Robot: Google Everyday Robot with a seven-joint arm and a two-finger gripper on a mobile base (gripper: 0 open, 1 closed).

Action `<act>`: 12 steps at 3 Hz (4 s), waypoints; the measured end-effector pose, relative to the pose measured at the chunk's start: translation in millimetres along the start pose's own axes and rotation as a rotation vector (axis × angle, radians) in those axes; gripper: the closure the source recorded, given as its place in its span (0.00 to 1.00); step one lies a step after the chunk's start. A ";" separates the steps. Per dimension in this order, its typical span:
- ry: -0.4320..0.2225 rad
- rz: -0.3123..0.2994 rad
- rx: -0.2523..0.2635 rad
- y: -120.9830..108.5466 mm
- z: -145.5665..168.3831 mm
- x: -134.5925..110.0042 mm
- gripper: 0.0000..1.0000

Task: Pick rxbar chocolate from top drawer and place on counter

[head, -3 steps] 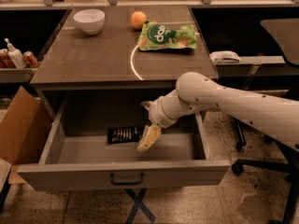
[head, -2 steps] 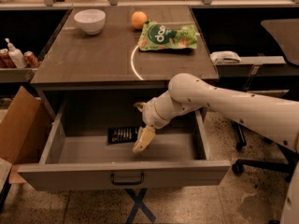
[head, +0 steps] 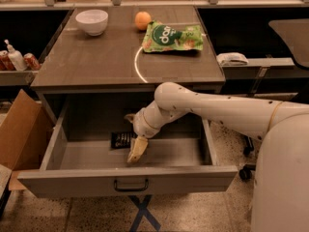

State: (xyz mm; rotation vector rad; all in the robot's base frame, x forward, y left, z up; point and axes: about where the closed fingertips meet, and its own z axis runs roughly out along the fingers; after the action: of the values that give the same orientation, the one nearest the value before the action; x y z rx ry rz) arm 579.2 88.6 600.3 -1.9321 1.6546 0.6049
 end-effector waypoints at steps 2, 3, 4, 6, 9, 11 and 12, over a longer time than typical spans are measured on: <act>-0.001 -0.001 -0.005 1.3 2.4 -0.6 0.25; -0.001 -0.002 -0.009 2.4 4.3 -1.0 0.48; -0.002 -0.002 -0.012 3.3 6.0 -1.3 0.70; -0.003 -0.003 -0.018 5.1 8.8 -2.1 1.00; 0.031 -0.102 0.199 37.1 -103.7 -48.3 1.00; 0.030 -0.157 0.245 33.1 -135.9 -68.6 1.00; 0.061 -0.255 0.320 31.7 -186.5 -108.7 1.00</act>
Offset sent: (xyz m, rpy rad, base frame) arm 0.0000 0.0000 0.0000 0.0000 0.0000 0.0000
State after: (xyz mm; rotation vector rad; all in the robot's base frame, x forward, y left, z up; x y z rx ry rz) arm 531.3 46.7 808.9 -1.8938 1.4079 0.1711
